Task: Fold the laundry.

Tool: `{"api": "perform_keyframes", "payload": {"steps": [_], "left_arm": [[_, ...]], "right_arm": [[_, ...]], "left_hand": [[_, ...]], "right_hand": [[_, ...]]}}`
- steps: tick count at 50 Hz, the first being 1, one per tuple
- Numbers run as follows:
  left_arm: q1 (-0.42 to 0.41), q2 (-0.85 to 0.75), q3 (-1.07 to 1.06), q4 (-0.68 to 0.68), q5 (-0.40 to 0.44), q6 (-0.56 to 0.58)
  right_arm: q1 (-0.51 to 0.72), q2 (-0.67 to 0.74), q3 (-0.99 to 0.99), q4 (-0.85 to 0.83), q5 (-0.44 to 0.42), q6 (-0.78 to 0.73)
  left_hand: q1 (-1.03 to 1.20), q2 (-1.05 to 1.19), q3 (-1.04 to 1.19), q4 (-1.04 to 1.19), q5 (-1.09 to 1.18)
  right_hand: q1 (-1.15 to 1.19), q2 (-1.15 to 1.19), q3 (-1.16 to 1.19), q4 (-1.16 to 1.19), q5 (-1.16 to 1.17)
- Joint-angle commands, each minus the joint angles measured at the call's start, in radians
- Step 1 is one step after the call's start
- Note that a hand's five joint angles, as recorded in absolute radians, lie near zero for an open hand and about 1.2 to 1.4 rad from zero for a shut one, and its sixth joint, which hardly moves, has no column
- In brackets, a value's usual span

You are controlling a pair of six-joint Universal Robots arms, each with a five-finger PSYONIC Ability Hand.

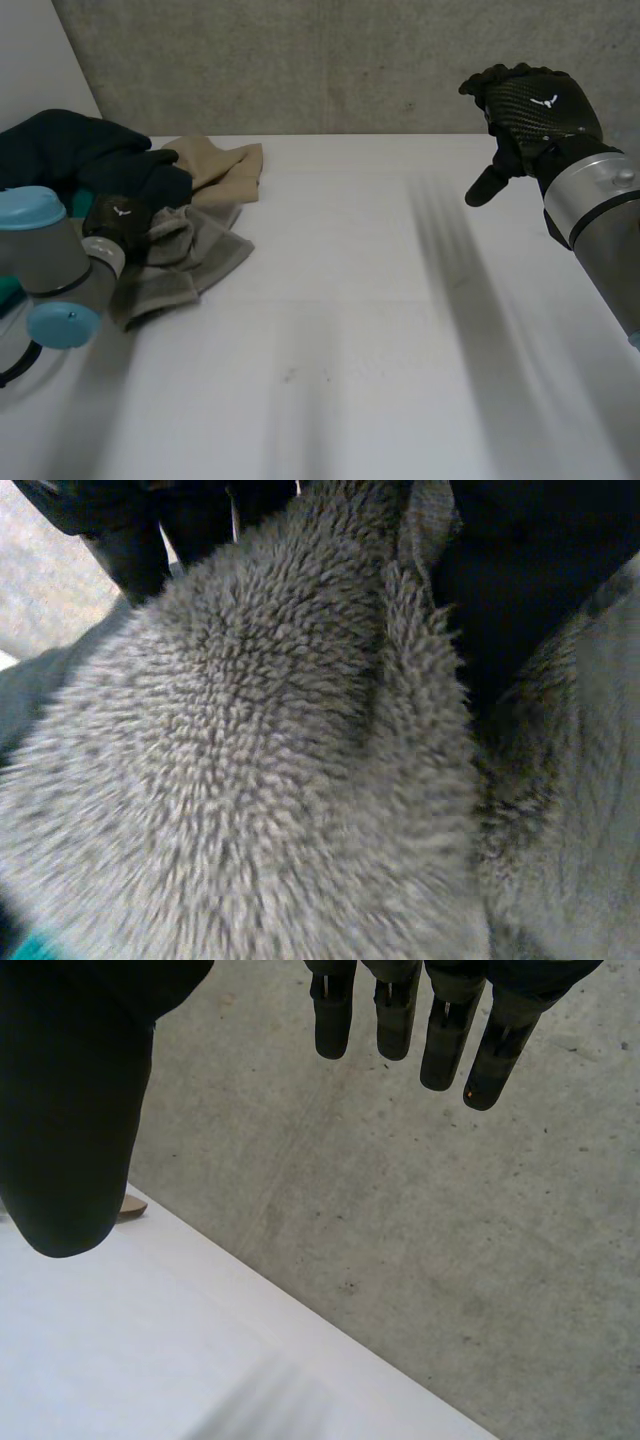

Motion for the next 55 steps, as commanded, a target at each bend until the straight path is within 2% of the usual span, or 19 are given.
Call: {"api": "perform_keyframes", "payload": {"steps": [1, 4, 8, 9, 13, 16, 17, 20, 22, 24, 30, 33, 37, 40, 42, 50, 55], "left_arm": [[-0.122, 0.115, 0.002, 0.000, 0.035, -0.039], [-0.176, 0.201, -0.007, 0.004, 0.013, -0.093], [-0.277, 0.317, -0.004, 0.007, -0.031, -0.243], [-0.318, 0.357, 0.002, 0.007, -0.046, -0.315], [-0.389, 0.413, 0.008, 0.005, -0.074, -0.482], [-0.433, 0.396, 0.013, 0.005, -0.076, -0.565], [-0.478, 0.366, 0.021, 0.005, -0.076, -0.610], [-0.530, 0.299, 0.038, 0.005, -0.074, -0.648], [-0.572, 0.237, 0.053, 0.002, -0.076, -0.648], [-0.578, 0.200, 0.059, -0.010, -0.080, -0.632], [-0.584, 0.212, 0.009, -0.035, -0.079, -0.595], [-0.569, 0.276, -0.040, -0.055, -0.080, -0.573], [-0.498, 0.356, -0.116, -0.067, -0.079, -0.559], [-0.443, 0.394, -0.174, -0.070, -0.077, -0.559], [-0.435, 0.400, -0.198, -0.069, -0.074, -0.558], [-0.435, 0.319, -0.206, -0.061, -0.065, -0.547], [-0.441, 0.157, -0.098, -0.069, -0.063, -0.452]], "right_arm": [[-0.013, -0.003, 0.000, 0.001, 0.000, 0.000], [-0.013, -0.006, -0.001, 0.001, 0.000, 0.000], [-0.015, -0.009, -0.009, 0.000, -0.002, 0.000], [-0.016, -0.009, -0.009, 0.001, -0.002, 0.000], [-0.016, -0.011, -0.012, 0.001, -0.002, 0.000], [-0.016, -0.011, -0.012, 0.003, -0.002, -0.002], [-0.016, -0.011, -0.010, 0.003, -0.002, -0.002], [-0.016, -0.009, -0.004, 0.001, -0.002, -0.008], [-0.015, -0.009, -0.003, 0.001, -0.002, -0.012], [-0.013, -0.006, -0.003, 0.003, -0.003, -0.017], [-0.015, 0.017, -0.013, 0.010, -0.005, -0.032], [-0.018, 0.030, -0.029, 0.053, -0.005, -0.075], [-0.030, 0.032, -0.076, 0.186, -0.002, -0.149], [-0.055, 0.032, -0.105, 0.305, -0.003, -0.161], [-0.067, 0.037, -0.105, 0.348, -0.009, -0.150], [-0.147, 0.092, -0.006, 0.423, -0.089, 0.107], [-0.159, 0.125, 0.094, 0.351, -0.150, 0.176]], "left_hand": [[0.345, 0.269, 0.293, 0.258, 0.306], [0.345, 0.269, 0.293, 0.258, 0.306], [0.345, 0.269, 0.293, 0.258, 0.306], [0.345, 0.269, 0.293, 0.258, 0.306], [0.345, 0.269, 0.293, 0.258, 0.306], [0.345, 0.269, 0.293, 0.258, 0.306], [0.345, 0.269, 0.293, 0.258, 0.306], [0.345, 0.269, 0.293, 0.258, 0.306], [-0.353, -0.428, -0.405, -0.440, -0.392], [-0.862, -0.937, -0.914, -0.949, -0.901], [-0.832, -0.907, -0.884, -0.919, -0.871], [-0.823, -0.899, -0.875, -0.910, -0.862], [-0.826, -0.902, -0.878, -0.913, -0.865], [-0.820, -0.896, -0.872, -0.907, -0.860], [-0.820, -0.896, -0.872, -0.907, -0.860], [-0.811, -0.887, -0.863, -0.898, -0.851], [-0.794, -0.869, -0.846, -0.880, -0.833]], "right_hand": [[-0.017, -0.042, -0.036, -0.056, -0.054], [-0.017, -0.042, -0.036, -0.056, -0.054], [-0.017, -0.042, -0.036, -0.056, -0.054], [-0.017, -0.042, -0.036, -0.056, -0.054], [-0.017, -0.042, -0.036, -0.056, -0.054], [-0.017, -0.042, -0.036, -0.056, -0.054], [-0.017, -0.042, -0.036, -0.056, -0.054], [-0.017, -0.042, -0.036, -0.056, -0.054], [-0.017, -0.042, -0.036, -0.056, -0.054], [-0.017, -0.042, -0.036, -0.056, -0.054], [-0.017, -0.042, -0.036, -0.056, -0.054], [-0.017, -0.042, -0.036, -0.056, -0.054], [-0.017, -0.042, -0.036, -0.056, -0.054], [-0.017, -0.042, -0.036, -0.056, -0.054], [-0.017, -0.042, -0.036, -0.056, -0.054], [-0.017, -0.042, -0.036, -0.056, -0.054], [-0.017, -0.042, -0.036, -0.056, -0.054]]}}
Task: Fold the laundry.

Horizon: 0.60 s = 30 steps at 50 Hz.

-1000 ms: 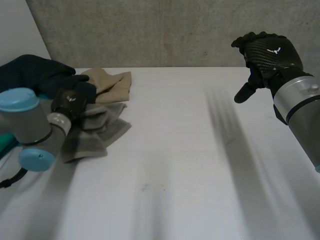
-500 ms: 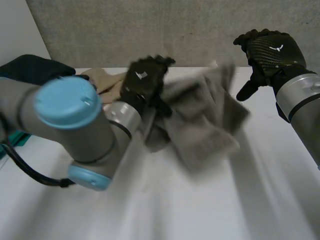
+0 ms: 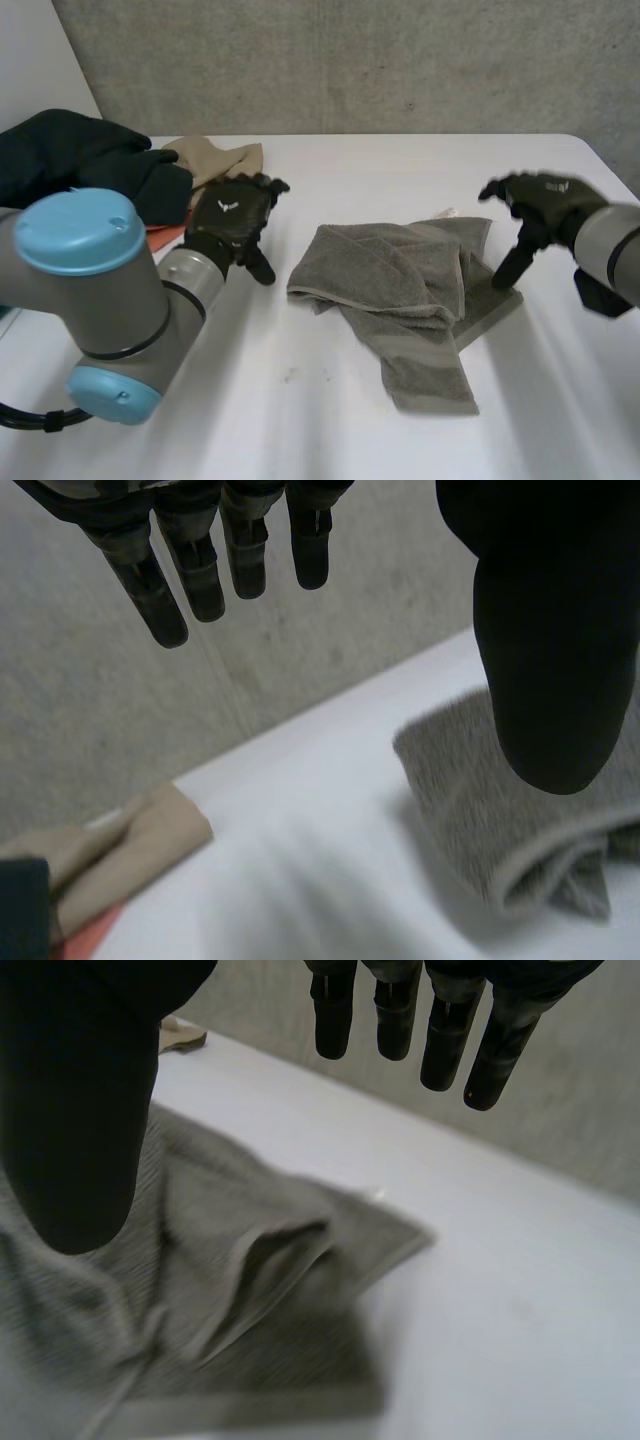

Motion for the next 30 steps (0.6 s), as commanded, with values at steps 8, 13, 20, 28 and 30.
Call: {"api": "perform_keyframes", "payload": {"steps": [8, 13, 20, 28, 30], "left_arm": [[-0.033, -0.323, 0.245, 0.007, 0.017, 0.191], [-0.038, -0.344, 0.275, 0.007, 0.087, 0.166], [-0.044, -0.389, 0.319, 0.010, 0.130, 0.161], [-0.046, -0.406, 0.351, 0.002, 0.112, 0.171], [-0.049, -0.392, 0.347, -0.004, 0.097, 0.180]], "right_arm": [[-0.008, 0.138, 0.175, -0.253, -0.087, 0.131], [0.047, 0.218, 0.162, -0.311, -0.084, 0.129], [0.110, 0.285, 0.150, -0.376, -0.020, 0.117], [0.150, 0.345, 0.104, -0.436, 0.036, 0.119], [0.149, 0.339, 0.093, -0.436, 0.054, 0.119]], "left_hand": [[0.092, 0.087, 0.082, 0.088, 0.090], [0.192, 0.187, 0.182, 0.188, 0.190], [0.576, 0.571, 0.566, 0.572, 0.574], [1.167, 1.162, 1.157, 1.163, 1.165], [1.167, 1.162, 1.157, 1.163, 1.165]], "right_hand": [[0.117, 0.092, 0.098, 0.077, 0.079], [0.137, 0.112, 0.118, 0.098, 0.100], [0.193, 0.168, 0.174, 0.153, 0.155], [1.154, 1.129, 1.135, 1.115, 1.117], [1.205, 1.180, 1.186, 1.165, 1.167]]}}
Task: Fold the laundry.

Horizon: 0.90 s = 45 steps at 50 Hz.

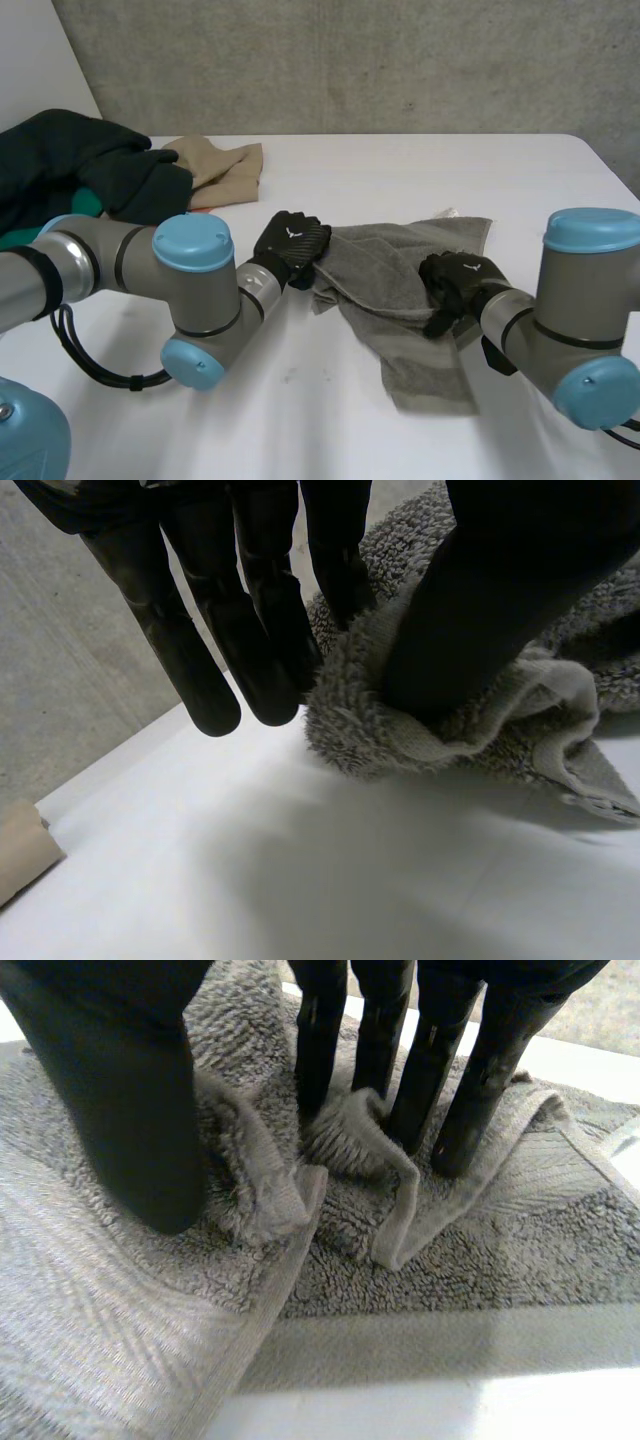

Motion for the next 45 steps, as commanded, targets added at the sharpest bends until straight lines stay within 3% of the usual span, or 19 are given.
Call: {"api": "perform_keyframes", "payload": {"steps": [1, 4, 7, 12, 17, 25, 32, 33, 34, 35, 37, 40, 45], "left_arm": [[-0.012, 0.037, 0.001, -0.013, -0.051, 0.028], [-0.026, 0.114, -0.027, -0.017, -0.077, 0.051], [-0.032, 0.255, -0.087, -0.028, -0.099, 0.071], [-0.032, 0.532, -0.151, -0.025, -0.102, 0.065], [-0.031, 0.648, -0.151, -0.025, -0.100, 0.067], [-0.029, 0.587, -0.159, -0.031, -0.097, 0.076], [-0.009, 0.429, -0.186, -0.074, -0.110, 0.077], [-0.003, 0.421, -0.190, -0.076, -0.110, 0.079], [0.007, 0.407, -0.197, -0.079, -0.110, 0.079], [0.014, 0.401, -0.202, -0.082, -0.108, 0.079], [0.021, 0.395, -0.211, -0.082, -0.108, 0.079], [0.026, 0.395, -0.228, -0.082, -0.108, 0.079], [0.024, 0.409, -0.269, -0.083, -0.108, 0.091]], "right_arm": [[0.008, 0.015, -0.050, -0.026, 0.078, 0.000], [0.005, -0.015, -0.057, -0.023, 0.092, -0.012], [0.003, -0.138, -0.075, 0.007, 0.092, -0.089], [-0.046, -0.325, -0.144, 0.086, 0.092, -0.343], [-0.047, -0.382, -0.230, 0.088, 0.103, -0.471], [-0.021, -0.352, -0.262, 0.074, 0.081, -0.485], [0.183, -0.230, -0.152, 0.145, 0.081, -0.480], [0.195, -0.223, -0.147, 0.161, 0.081, -0.474], [0.204, -0.212, -0.140, 0.193, 0.080, -0.467], [0.201, -0.210, -0.139, 0.203, 0.077, -0.462], [0.181, -0.210, -0.143, 0.217, 0.073, -0.447], [0.094, -0.212, -0.165, 0.211, 0.069, -0.410], [0.010, -0.187, -0.228, 0.232, 0.051, -0.407]], "left_hand": [[0.337, 0.354, 0.357, 0.364, 0.374], [0.337, 0.354, 0.357, 0.364, 0.374], [0.337, 0.354, 0.357, 0.364, 0.374], [0.337, 0.354, 0.357, 0.364, 0.374], [0.337, 0.354, 0.357, 0.364, 0.374], [0.337, 0.354, 0.357, 0.364, 0.374], [0.337, 0.354, 0.357, 0.364, 0.374], [0.337, 0.354, 0.357, 0.364, 0.374], [0.337, 0.354, 0.357, 0.364, 0.374], [0.337, 0.354, 0.357, 0.364, 0.374], [0.337, 0.354, 0.357, 0.364, 0.374], [0.337, 0.354, 0.357, 0.364, 0.374], [0.337, 0.354, 0.357, 0.364, 0.374]], "right_hand": [[1.046, 0.994, 0.993, 0.995, 1.003], [1.046, 0.994, 0.993, 0.995, 1.003], [1.046, 0.994, 0.993, 0.995, 1.003], [1.046, 0.994, 0.993, 0.995, 1.003], [1.046, 0.994, 0.993, 0.995, 1.003], [1.046, 0.994, 0.993, 0.995, 1.003], [1.038, 0.986, 0.986, 0.987, 0.995], [0.817, 0.765, 0.765, 0.766, 0.774], [0.388, 0.336, 0.335, 0.337, 0.345], [0.290, 0.238, 0.238, 0.239, 0.247], [0.243, 0.191, 0.190, 0.192, 0.200], [-0.176, -0.228, -0.228, -0.227, -0.219], [-0.176, -0.228, -0.228, -0.227, -0.219]]}}
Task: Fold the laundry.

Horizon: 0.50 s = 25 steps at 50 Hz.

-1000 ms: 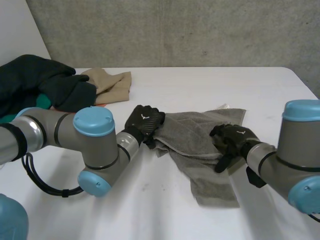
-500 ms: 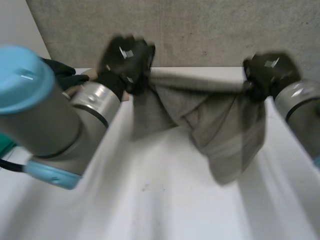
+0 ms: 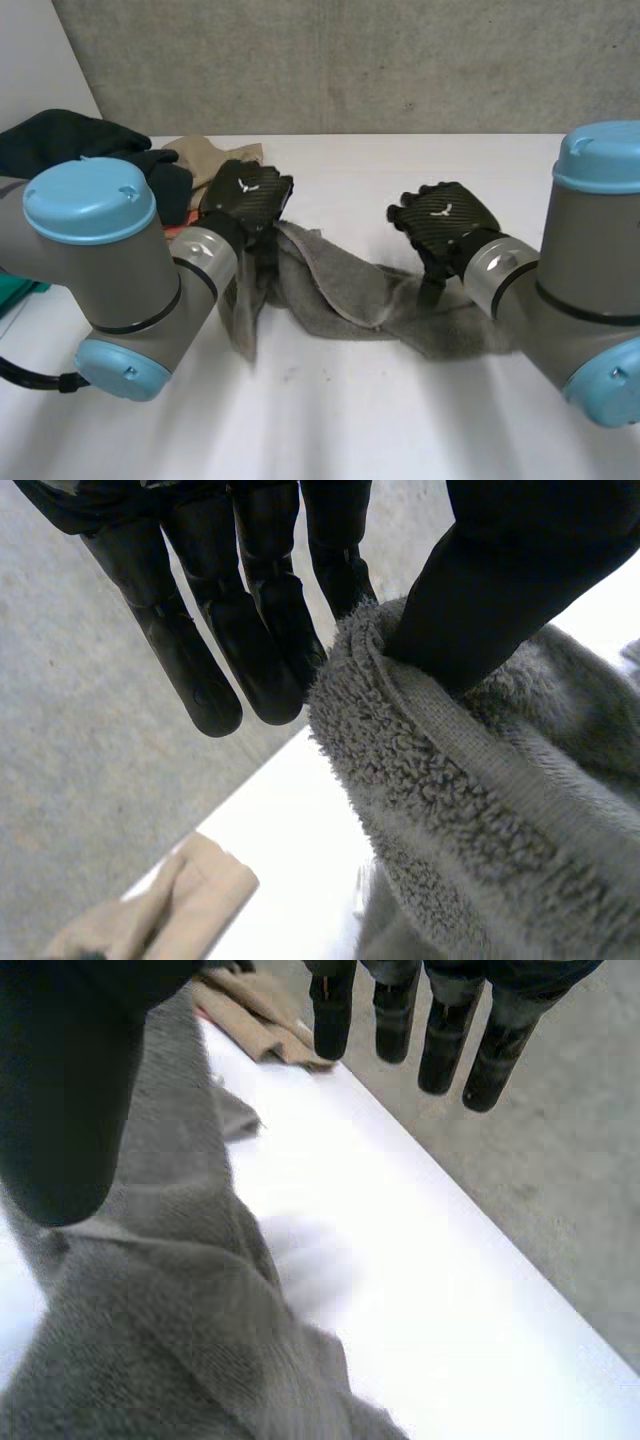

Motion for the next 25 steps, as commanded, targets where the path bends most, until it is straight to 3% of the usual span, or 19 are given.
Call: {"api": "perform_keyframes", "payload": {"steps": [1, 12, 22, 25], "left_arm": [[0.001, 0.026, -0.068, -0.001, 0.001, 0.023], [0.021, 0.104, -0.185, 0.008, 0.001, 0.126], [0.041, 0.109, -0.220, 0.008, 0.002, 0.135], [0.050, 0.104, -0.217, 0.016, 0.005, 0.133]], "right_arm": [[-0.158, 0.027, -0.099, 0.042, -0.038, 0.019], [-0.230, 0.113, -0.189, 0.273, -0.089, -0.112], [-0.221, 0.310, -0.231, 0.224, -0.121, -0.267], [-0.219, 0.373, -0.261, 0.197, -0.144, -0.282]], "left_hand": [[0.281, 0.201, 0.206, 0.198, 0.241], [0.281, 0.201, 0.206, 0.198, 0.241], [0.281, 0.201, 0.206, 0.198, 0.241], [0.281, 0.201, 0.206, 0.198, 0.241]], "right_hand": [[-0.065, -0.102, -0.108, -0.106, -0.111], [-0.065, -0.102, -0.108, -0.106, -0.111], [-0.058, -0.094, -0.101, -0.099, -0.104], [0.077, 0.040, 0.034, 0.036, 0.031]]}}
